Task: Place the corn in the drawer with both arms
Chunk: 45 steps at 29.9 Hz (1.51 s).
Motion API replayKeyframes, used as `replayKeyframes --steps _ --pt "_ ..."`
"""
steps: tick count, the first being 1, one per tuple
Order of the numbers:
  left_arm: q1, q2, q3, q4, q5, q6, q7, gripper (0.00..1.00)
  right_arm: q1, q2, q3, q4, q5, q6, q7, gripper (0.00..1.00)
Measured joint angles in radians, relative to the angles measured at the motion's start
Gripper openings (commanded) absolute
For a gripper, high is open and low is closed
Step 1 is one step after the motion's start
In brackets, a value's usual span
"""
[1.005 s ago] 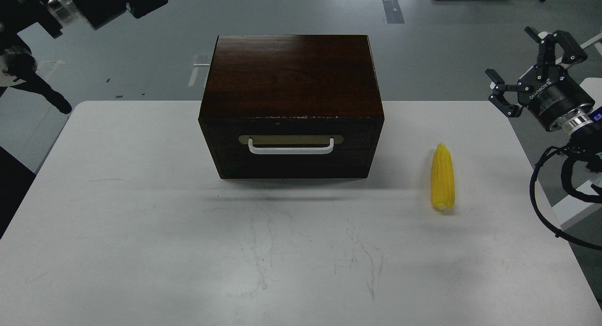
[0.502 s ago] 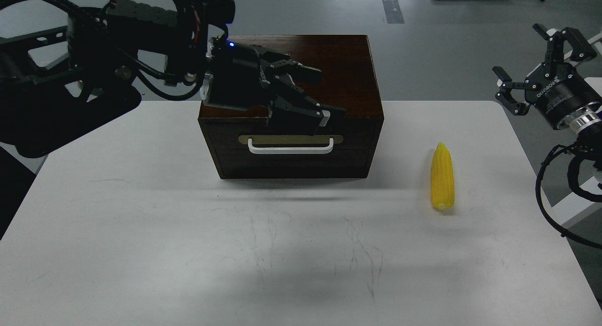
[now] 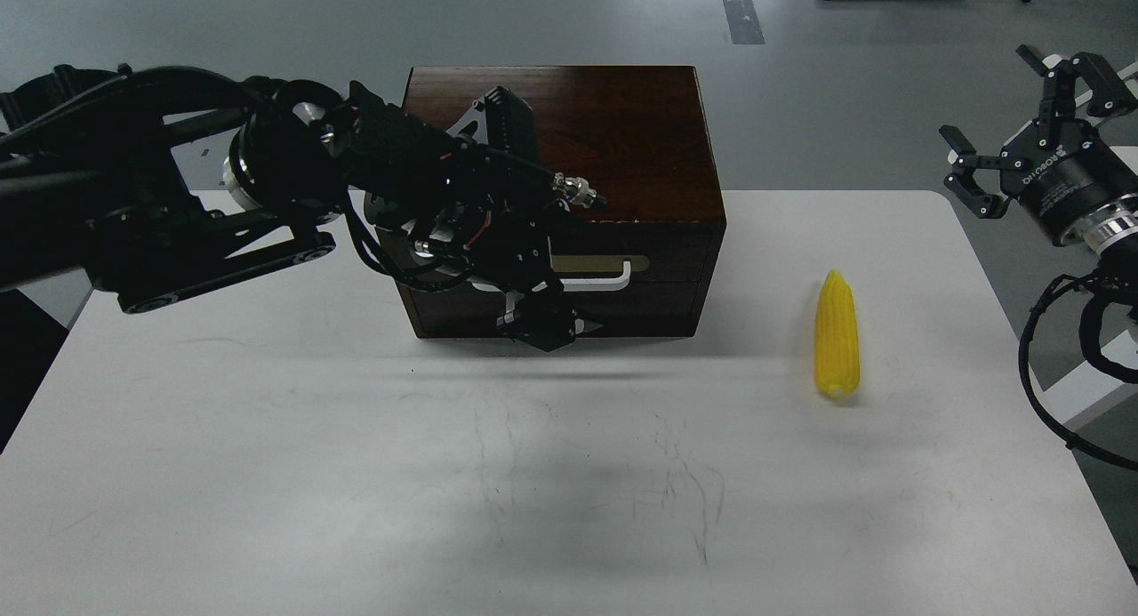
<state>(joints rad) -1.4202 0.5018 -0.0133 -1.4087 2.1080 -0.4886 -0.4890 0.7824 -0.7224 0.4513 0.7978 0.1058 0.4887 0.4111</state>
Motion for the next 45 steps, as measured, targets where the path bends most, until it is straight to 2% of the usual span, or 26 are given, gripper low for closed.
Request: replayKeyframes --steps 15,45 --pt "0.011 -0.007 0.093 0.043 0.074 0.000 0.000 0.99 -0.002 -0.009 0.001 0.000 0.000 0.000 0.002 1.00" --pt "0.003 -0.084 0.148 0.128 0.074 0.000 0.000 0.99 -0.012 -0.037 0.006 0.001 0.000 0.000 0.002 1.00"
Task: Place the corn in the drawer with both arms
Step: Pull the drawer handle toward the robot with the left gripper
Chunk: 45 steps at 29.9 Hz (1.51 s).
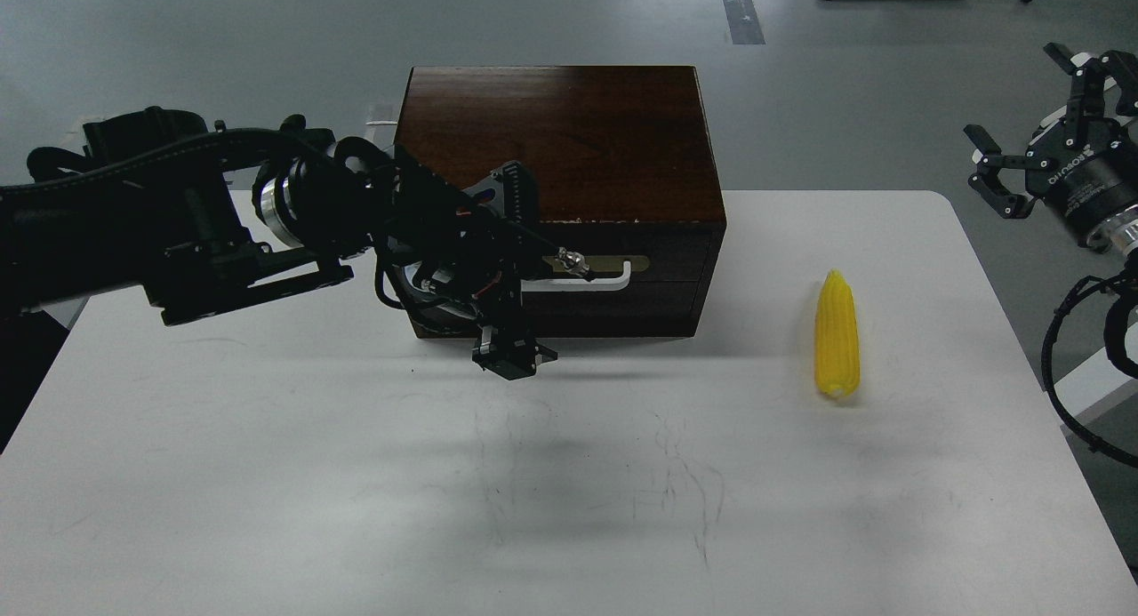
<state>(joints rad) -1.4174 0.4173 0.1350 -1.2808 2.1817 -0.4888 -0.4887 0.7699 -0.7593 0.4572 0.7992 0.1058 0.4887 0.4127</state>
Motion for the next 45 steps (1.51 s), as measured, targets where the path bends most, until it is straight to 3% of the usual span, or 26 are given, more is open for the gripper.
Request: replayKeyframes --steps 26,45 --pt "-0.013 -0.037 0.048 -0.014 0.000 0.000 0.000 0.99 -0.005 -0.014 0.005 0.000 0.000 0.000 0.001 1.00" --pt "-0.039 0.011 0.051 -0.227 0.000 0.000 -0.001 0.99 -0.014 -0.014 0.005 0.001 0.000 0.000 0.010 1.00"
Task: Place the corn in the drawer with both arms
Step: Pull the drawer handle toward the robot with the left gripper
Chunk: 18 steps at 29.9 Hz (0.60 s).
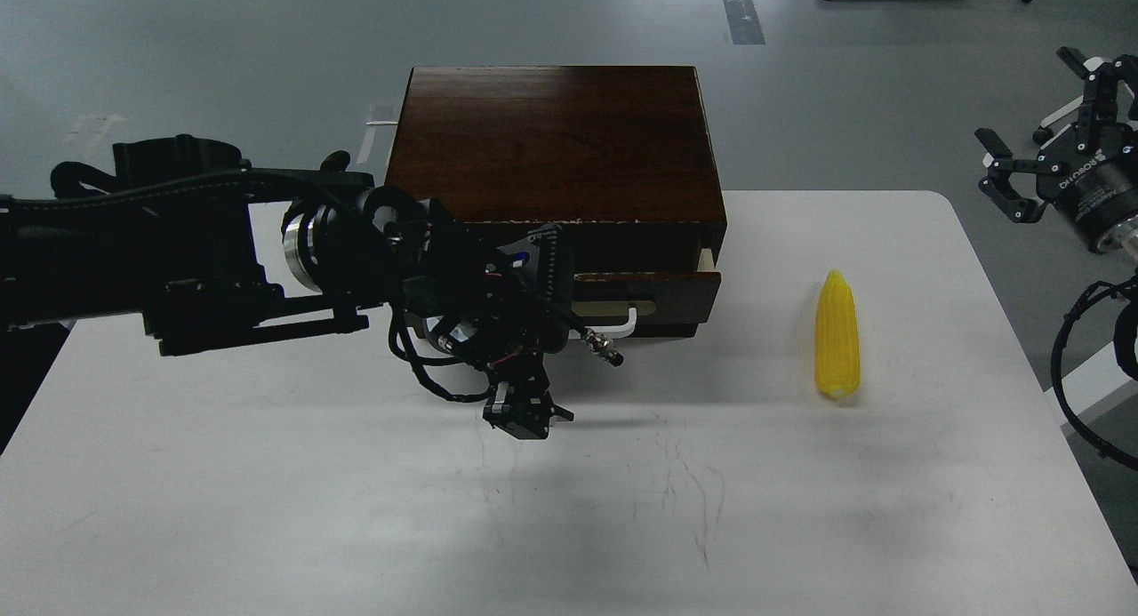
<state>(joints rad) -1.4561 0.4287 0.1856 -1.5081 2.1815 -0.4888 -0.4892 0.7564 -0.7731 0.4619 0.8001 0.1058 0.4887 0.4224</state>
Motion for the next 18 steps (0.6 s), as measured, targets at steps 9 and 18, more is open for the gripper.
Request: replayKeyframes --steps 9,18 --pt "-0.012 0.014 0.004 -0.079 0.000 0.000 0.000 0.99 -0.002 0.000 0.000 0.001 0.000 0.000 0.001 1.00" --pt "-0.032 0.034 0.003 -0.090 0.000 0.000 0.001 0.99 -0.003 -0.001 0.003 0.001 0.000 0.000 0.001 1.00"
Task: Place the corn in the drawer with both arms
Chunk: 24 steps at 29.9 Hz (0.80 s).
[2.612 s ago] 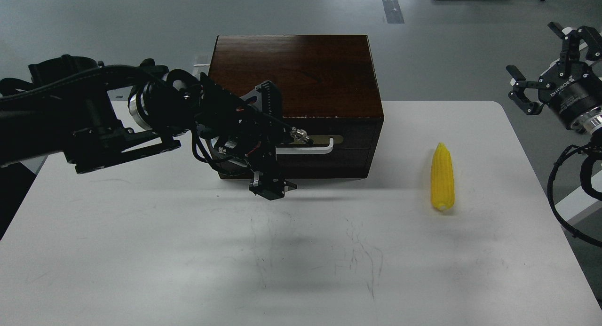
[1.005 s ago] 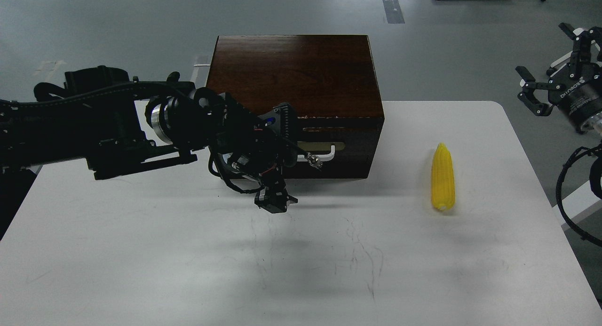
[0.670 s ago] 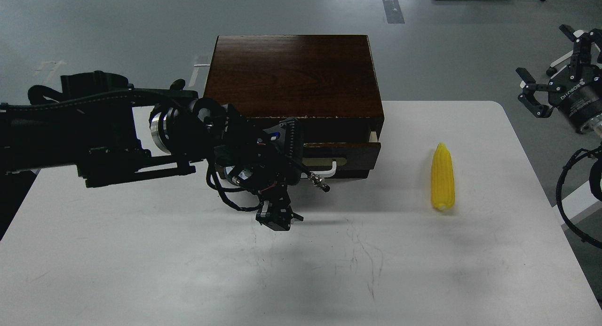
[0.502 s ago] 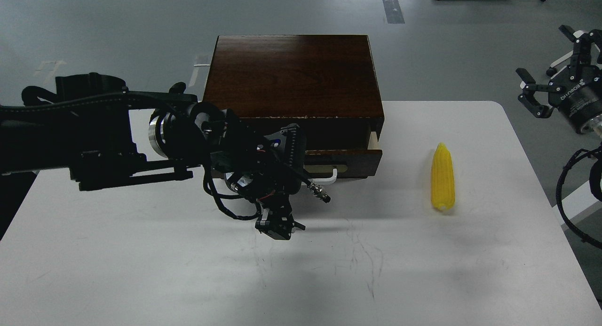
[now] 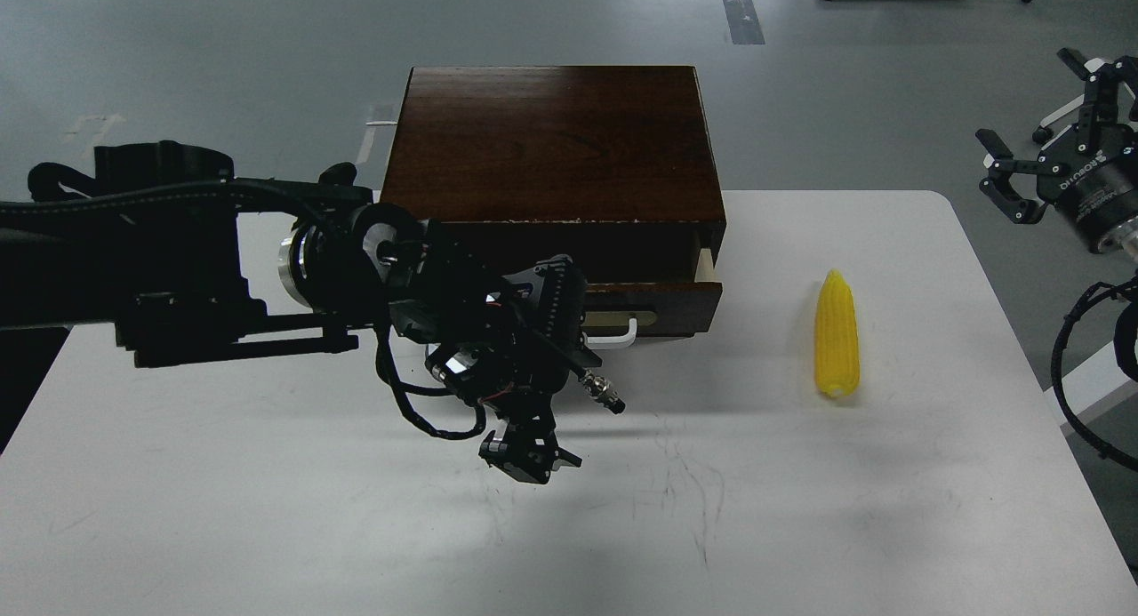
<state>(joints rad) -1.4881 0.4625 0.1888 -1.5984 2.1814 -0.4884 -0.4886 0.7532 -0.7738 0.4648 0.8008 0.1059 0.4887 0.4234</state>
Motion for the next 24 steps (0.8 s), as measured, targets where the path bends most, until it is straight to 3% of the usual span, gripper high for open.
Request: replayKeyframes --steps 4,12,20,24 --pt "-0.039 0.035 -0.014 -0.024 -0.083 0.000 0.000 0.99 0.000 -0.001 0.000 0.000 0.000 0.000 0.000 1.00" --pt "-0.055 0.188 -0.181 -0.024 -0.759 0.000 0.000 0.99 -0.002 -0.007 0.000 0.000 0.000 0.000 0.000 1.00" --pt "0.106 0.308 -0.329 0.175 -1.511 0.000 0.000 0.99 -0.007 -0.021 -0.009 0.006 -0.006 0.000 0.000 1.00" --pt "0.189 0.322 -0.379 0.287 -1.713 0.000 0.000 0.99 -0.008 -0.046 -0.016 0.018 -0.023 0.000 -0.001 1.00"
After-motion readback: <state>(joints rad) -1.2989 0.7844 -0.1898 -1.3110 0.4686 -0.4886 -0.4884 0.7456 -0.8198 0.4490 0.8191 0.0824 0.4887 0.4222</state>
